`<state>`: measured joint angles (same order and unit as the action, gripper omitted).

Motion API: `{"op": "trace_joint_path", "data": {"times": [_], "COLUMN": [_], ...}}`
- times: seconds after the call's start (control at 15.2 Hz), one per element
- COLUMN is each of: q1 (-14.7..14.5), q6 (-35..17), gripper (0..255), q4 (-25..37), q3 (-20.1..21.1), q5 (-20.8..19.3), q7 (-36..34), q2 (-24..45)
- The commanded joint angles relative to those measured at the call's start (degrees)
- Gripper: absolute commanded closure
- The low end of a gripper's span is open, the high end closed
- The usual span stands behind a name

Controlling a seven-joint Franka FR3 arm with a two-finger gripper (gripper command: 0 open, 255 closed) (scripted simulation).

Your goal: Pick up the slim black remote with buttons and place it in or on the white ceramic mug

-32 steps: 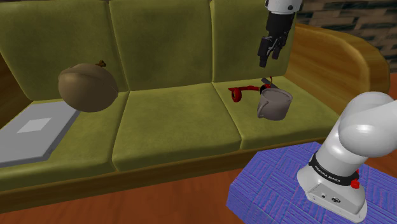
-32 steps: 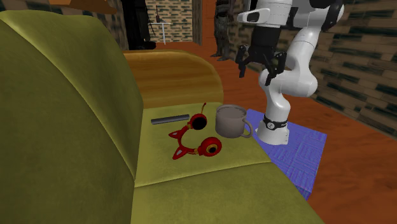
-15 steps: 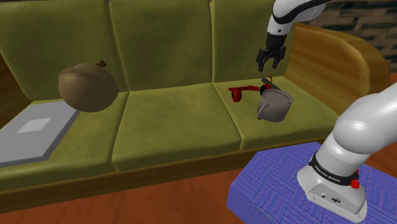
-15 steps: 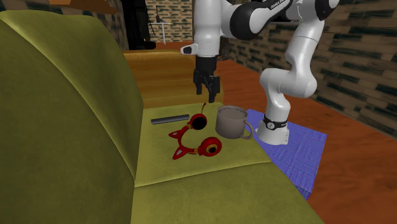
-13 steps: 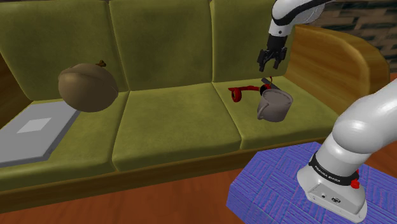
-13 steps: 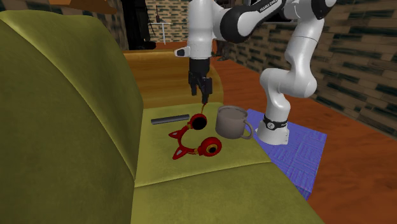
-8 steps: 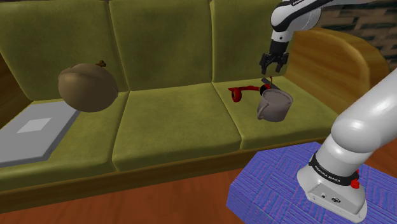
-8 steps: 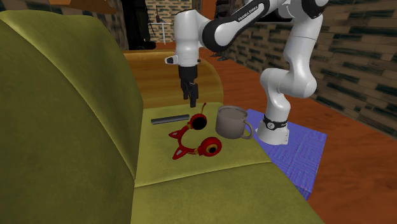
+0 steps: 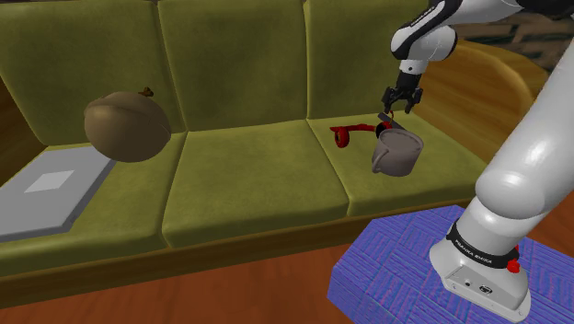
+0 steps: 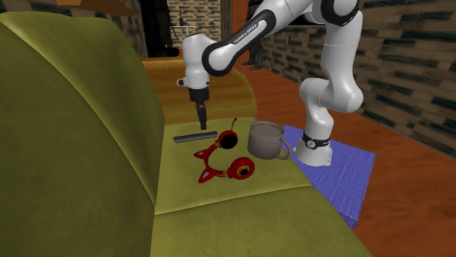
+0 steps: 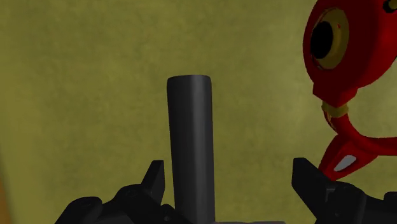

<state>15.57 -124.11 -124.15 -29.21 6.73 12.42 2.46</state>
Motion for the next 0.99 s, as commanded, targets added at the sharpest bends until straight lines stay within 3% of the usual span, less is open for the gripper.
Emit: {"op": "trace_joint_path", "data": {"times": [0.0, 0.53, 0.92], "q1": [1.32, 2.29, 2.33], "q6": [-0.51, -5.40, -5.78], "gripper": [0, 0, 0], "q4": [2.10, 0.88, 0.73], "q3": [-0.96, -0.38, -0.29], "q5": [2.95, 6.83, 7.07], "q7": [1.70, 4.21, 4.37], "q2": [3.79, 8.57, 8.85]}}
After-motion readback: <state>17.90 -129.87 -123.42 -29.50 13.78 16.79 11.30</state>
